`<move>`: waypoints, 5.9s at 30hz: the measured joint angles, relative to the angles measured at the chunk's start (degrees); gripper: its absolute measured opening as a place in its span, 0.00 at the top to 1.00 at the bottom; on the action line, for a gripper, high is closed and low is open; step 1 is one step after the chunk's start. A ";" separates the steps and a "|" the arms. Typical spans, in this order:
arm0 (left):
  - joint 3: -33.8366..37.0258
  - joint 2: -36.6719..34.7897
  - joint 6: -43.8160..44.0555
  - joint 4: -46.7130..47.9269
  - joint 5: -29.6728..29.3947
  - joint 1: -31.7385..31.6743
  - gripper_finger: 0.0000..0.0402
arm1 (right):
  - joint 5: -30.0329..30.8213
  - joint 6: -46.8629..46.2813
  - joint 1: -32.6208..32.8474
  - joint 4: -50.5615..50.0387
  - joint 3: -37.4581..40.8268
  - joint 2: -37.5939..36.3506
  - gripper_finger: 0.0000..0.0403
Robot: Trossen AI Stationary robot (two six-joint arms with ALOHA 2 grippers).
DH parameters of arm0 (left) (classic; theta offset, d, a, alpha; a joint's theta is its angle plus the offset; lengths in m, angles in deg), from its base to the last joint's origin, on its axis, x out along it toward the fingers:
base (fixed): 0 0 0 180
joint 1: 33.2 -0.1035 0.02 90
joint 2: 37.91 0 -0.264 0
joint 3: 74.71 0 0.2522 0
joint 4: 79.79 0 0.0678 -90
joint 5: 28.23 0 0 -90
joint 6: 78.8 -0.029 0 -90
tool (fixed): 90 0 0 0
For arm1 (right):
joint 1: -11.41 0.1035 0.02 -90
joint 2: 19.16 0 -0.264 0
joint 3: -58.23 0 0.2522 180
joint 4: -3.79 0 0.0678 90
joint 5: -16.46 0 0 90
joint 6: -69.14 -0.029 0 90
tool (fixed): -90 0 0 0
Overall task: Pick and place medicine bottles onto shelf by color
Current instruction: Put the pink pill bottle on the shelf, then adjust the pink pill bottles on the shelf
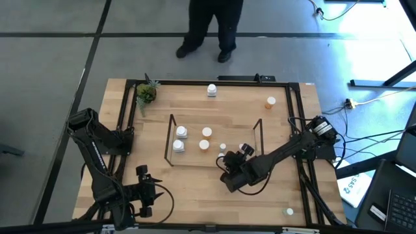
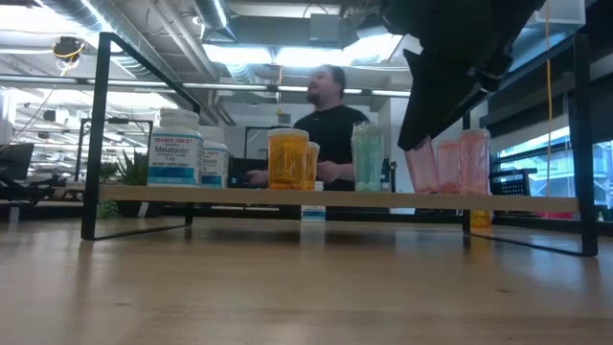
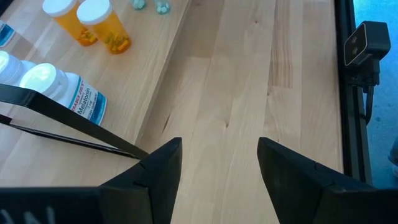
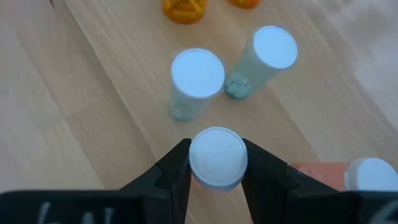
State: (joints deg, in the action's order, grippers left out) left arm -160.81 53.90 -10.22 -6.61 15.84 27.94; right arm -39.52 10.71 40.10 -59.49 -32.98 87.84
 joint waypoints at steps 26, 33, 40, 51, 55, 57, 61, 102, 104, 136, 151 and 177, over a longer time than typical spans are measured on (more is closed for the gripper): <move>0.00 0.00 0.00 0.02 0.00 0.00 0.49 | -0.72 2.83 -0.09 -0.13 0.00 -0.02 0.60; 0.00 0.00 -0.02 0.02 0.00 0.02 0.49 | -0.68 3.30 -0.44 -0.11 0.00 -0.02 0.60; 0.00 0.00 -0.02 0.02 0.00 0.02 0.49 | -2.82 3.41 -1.50 -0.09 0.00 -0.02 0.52; 0.00 0.00 -0.02 0.02 0.00 0.01 0.49 | -5.23 3.81 -3.28 -0.09 0.00 -0.02 0.45; 0.00 0.00 -0.02 0.02 0.00 0.02 0.49 | -5.22 5.95 -3.41 -0.77 -0.41 -0.02 0.45; 0.00 0.00 -0.02 0.02 0.00 0.01 0.49 | -5.19 6.22 -3.41 -1.08 -1.05 -0.02 0.45; 0.00 0.00 -0.02 0.02 0.00 0.02 0.49 | -4.06 6.40 -3.41 -3.62 -2.86 -0.02 0.45; 0.00 0.00 -0.02 0.04 0.44 0.01 0.49 | -24.02 -5.90 -16.63 -34.38 -19.67 -0.04 0.45; 0.00 0.00 -0.02 0.04 0.44 0.01 0.49 | -24.15 -5.95 -16.63 -34.36 -19.67 -0.04 0.45; 0.00 0.01 -0.22 0.04 0.42 0.01 0.49 | -24.03 -1.34 -17.23 -27.11 -10.16 -0.02 0.45; 0.00 0.02 -0.22 0.07 0.42 0.02 0.49 | -23.19 2.05 -18.45 -22.84 -6.60 -0.13 0.52; 0.00 0.02 -0.22 0.07 0.42 0.02 0.49 | -22.53 4.61 -20.18 -21.96 -7.38 0.05 0.68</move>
State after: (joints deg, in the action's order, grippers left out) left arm -160.81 53.92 -10.44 -6.55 16.25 27.97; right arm -62.05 15.32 19.92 -81.45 -40.36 87.89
